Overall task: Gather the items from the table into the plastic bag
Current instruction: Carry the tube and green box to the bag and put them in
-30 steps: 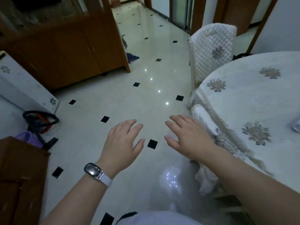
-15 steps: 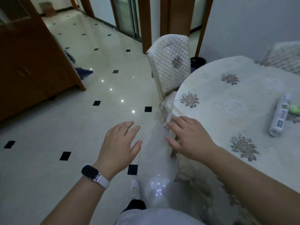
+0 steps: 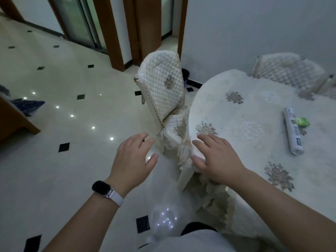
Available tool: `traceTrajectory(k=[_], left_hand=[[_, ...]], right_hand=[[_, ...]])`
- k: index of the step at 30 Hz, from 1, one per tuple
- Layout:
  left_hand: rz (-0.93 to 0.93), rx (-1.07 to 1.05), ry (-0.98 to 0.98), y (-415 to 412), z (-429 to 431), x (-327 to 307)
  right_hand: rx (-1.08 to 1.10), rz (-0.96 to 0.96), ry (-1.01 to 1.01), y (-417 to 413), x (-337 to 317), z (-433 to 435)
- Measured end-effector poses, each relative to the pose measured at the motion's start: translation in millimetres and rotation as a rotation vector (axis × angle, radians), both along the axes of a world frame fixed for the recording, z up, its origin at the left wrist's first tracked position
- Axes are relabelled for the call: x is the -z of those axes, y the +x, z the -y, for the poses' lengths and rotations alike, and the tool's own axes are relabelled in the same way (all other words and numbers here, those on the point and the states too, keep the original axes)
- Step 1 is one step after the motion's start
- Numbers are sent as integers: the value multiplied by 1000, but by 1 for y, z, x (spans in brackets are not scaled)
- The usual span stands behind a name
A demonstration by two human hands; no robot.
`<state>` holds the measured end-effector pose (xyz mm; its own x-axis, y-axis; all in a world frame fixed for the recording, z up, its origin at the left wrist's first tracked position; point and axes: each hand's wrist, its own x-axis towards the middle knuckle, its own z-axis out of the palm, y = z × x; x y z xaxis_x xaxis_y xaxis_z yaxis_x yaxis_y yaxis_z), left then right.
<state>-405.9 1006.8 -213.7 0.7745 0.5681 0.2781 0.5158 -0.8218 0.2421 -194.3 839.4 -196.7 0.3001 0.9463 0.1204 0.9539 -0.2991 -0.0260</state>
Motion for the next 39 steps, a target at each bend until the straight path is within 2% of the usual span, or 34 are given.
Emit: traceTrajectory(k=[5,10,16,21,31,39], left_hand=[[2,159,-6,61,-37,3],[-26,281,-22,127,-63,5],[-59,413,28,201,-88,-5],[-74,511,11,266,-95,-5],[-127,848,27,386,-70,4],[-150,1077,-12,472,-65,18]], right_hand=[[176,24,-2,42,1,-7],[334,-42,6,86,24,-20],[453,-125,69,140,40,-37],[541,-107,110,186,33,-28],[915,-123,109,209,43,33],[1182,-143,32,220,45,43]])
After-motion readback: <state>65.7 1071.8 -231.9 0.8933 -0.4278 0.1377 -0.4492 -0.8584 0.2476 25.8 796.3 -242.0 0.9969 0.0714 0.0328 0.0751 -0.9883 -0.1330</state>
